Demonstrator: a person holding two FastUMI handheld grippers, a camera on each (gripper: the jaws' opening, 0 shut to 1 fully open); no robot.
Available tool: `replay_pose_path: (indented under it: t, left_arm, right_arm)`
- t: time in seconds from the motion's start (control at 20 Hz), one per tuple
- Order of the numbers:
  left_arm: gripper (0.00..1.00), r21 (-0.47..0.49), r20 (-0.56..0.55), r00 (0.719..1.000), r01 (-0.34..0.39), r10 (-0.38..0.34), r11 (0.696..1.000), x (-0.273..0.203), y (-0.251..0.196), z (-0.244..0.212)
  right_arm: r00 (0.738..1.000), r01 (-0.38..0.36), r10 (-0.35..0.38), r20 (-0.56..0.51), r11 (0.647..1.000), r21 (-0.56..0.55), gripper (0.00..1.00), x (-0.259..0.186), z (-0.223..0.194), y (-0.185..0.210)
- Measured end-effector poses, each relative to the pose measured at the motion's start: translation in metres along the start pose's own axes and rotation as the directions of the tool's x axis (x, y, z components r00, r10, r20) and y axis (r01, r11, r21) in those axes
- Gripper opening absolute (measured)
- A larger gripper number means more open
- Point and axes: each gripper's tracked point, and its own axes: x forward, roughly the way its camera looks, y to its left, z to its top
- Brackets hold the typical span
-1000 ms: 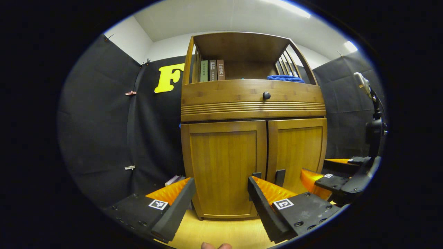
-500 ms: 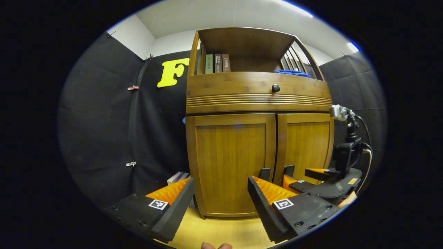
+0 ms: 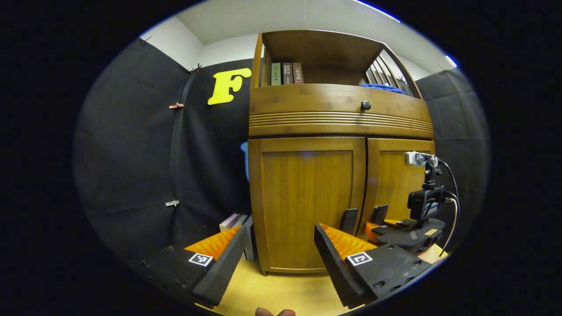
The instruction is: Open the right door of the double-door shoe cabinet with the right hand, and open the left door with the left hand.
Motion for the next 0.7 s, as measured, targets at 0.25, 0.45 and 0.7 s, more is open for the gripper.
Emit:
replay_pose_path:
  t: [0.25,0.45,0.7]
  left_arm:
    - [0.95,-0.013,-0.006,1.000,-0.011,0.011,1.000,-0.001,0.004,-0.002]
    - [0.95,-0.011,0.005,1.000,-0.001,0.001,1.000,-0.006,-0.002,0.000]
    - [0.95,-0.016,0.012,1.000,0.004,-0.004,1.000,-0.020,-0.009,0.002]
  right_arm:
    - [1.000,-0.001,0.001,-0.022,1.000,-0.001,0.30,-0.005,-0.001,0.000]
    - [0.999,-0.024,0.024,-0.022,1.000,-0.005,0.31,-0.015,0.004,0.001]
    - [0.998,-0.061,0.061,-0.016,0.998,-0.004,0.30,-0.015,0.004,0.000]
